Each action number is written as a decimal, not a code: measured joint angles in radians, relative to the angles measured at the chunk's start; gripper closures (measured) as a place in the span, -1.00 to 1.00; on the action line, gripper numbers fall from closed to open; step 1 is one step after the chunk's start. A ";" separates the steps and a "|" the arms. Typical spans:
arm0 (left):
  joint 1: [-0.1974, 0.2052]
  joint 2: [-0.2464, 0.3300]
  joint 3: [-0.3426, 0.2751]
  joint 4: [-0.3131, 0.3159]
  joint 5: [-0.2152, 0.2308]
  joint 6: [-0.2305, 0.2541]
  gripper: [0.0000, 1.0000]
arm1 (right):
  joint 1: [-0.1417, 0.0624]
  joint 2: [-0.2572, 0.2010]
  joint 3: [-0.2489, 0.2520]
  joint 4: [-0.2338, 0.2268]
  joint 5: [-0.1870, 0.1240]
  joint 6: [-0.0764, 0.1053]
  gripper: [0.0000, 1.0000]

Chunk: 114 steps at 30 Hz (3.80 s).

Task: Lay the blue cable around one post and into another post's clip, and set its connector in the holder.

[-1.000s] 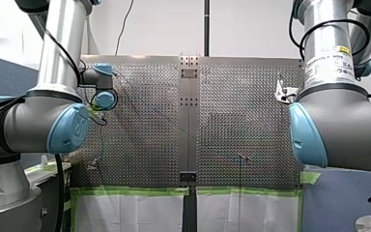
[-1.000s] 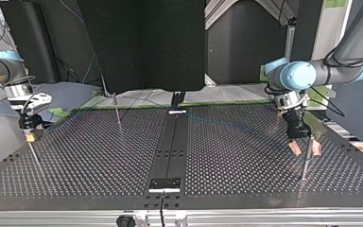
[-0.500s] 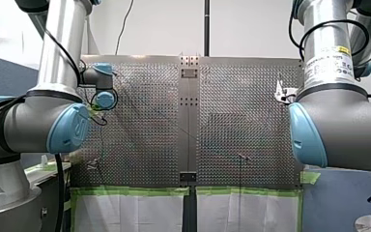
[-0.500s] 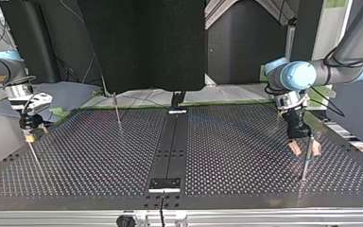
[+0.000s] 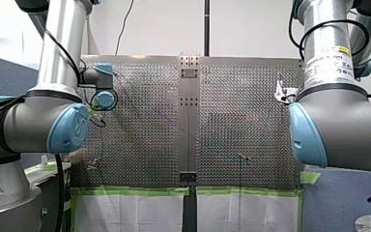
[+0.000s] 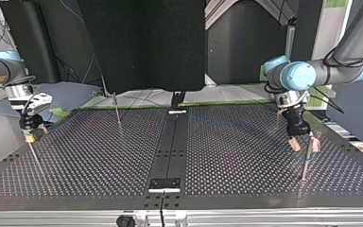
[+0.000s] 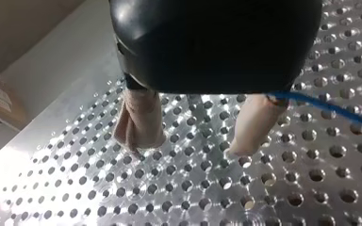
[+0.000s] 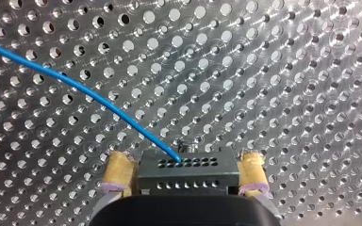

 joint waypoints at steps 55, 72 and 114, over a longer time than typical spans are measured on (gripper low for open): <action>-0.024 0.307 -0.253 -0.118 -0.034 0.171 -1.00 | 0.000 0.000 0.000 0.000 0.000 0.000 -1.00; -0.040 0.466 -0.117 -0.276 -0.191 0.331 -1.00 | 0.000 0.000 0.000 0.000 0.000 0.000 -1.00; -0.157 0.468 0.130 -0.692 -0.305 0.748 -1.00 | 0.000 0.000 0.000 0.000 0.000 0.000 -1.00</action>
